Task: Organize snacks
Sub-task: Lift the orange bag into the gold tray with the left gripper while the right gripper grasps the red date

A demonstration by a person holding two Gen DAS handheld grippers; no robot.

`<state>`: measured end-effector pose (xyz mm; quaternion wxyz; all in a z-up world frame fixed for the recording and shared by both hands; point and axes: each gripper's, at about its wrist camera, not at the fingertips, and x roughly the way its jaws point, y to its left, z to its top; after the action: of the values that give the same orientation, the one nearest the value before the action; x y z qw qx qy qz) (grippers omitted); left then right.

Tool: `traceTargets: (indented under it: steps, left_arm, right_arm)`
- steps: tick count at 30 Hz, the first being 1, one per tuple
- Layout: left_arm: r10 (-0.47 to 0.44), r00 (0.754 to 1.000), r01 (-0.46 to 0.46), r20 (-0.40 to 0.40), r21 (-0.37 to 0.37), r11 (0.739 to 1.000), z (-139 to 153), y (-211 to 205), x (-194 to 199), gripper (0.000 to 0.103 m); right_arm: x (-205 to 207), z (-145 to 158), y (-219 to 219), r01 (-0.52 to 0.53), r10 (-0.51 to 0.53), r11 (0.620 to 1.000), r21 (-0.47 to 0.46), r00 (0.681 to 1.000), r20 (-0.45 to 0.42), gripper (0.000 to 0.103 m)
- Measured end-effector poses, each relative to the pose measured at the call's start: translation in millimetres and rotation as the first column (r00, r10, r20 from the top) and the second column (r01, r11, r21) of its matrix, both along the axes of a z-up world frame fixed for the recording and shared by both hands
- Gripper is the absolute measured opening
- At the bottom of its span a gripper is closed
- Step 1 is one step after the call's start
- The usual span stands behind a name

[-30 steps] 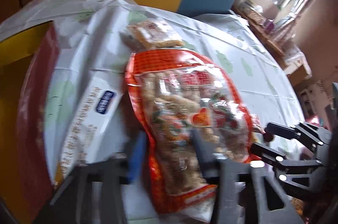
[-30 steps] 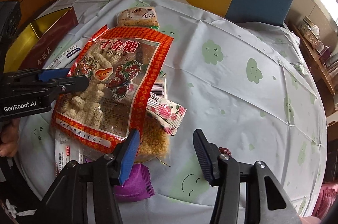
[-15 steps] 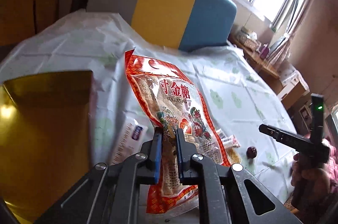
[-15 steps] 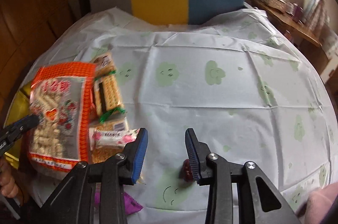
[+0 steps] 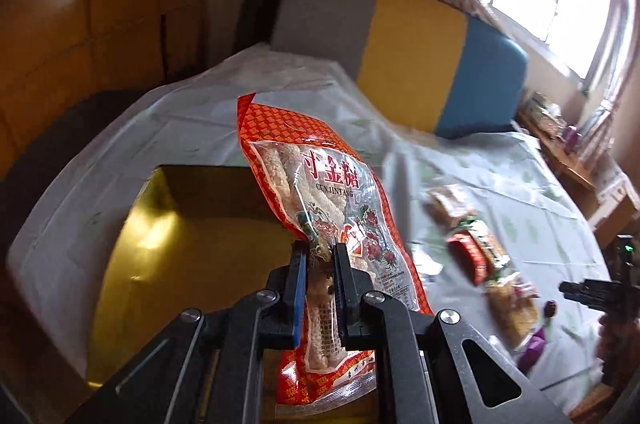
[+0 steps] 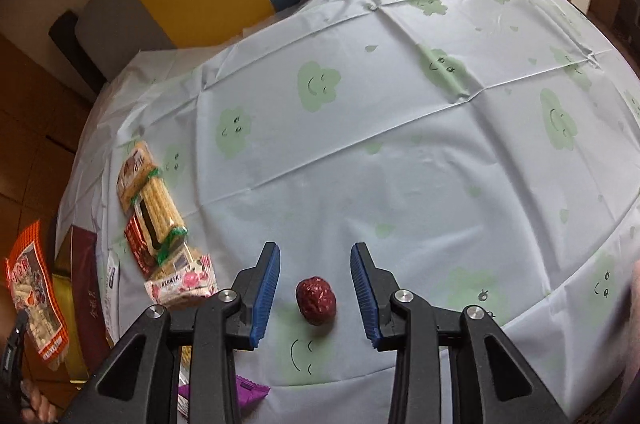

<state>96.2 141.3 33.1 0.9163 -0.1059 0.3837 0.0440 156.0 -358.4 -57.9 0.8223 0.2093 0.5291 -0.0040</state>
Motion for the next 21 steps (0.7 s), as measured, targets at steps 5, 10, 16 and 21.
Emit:
traceTargets:
  steps: [5,10,16,21]
  left_arm:
    - [0.049,0.997,-0.046,-0.054,0.052,0.998,-23,20,8,0.012]
    - [0.073,0.994,-0.069,-0.078,0.057,0.996,-38,25,22,0.013]
    - [0.127,0.989,-0.122,-0.077,0.077,0.990,-44,22,29,0.025]
    - [0.130,0.991,-0.127,-0.026,0.079,0.989,-36,7,0,0.049]
  right_arm:
    - [4,-14,24,-0.107,0.102,0.992,-0.069,0.992,-0.069,0.037]
    - [5,-28,42,-0.179,0.158,0.970,-0.166,0.978,-0.135,0.031]
    - [2,-37,51,-0.213,0.177,0.948,-0.238,0.971,-0.162,0.024]
    - [3,-40,54,-0.207,0.172,0.951,-0.230,0.971,-0.164,0.024]
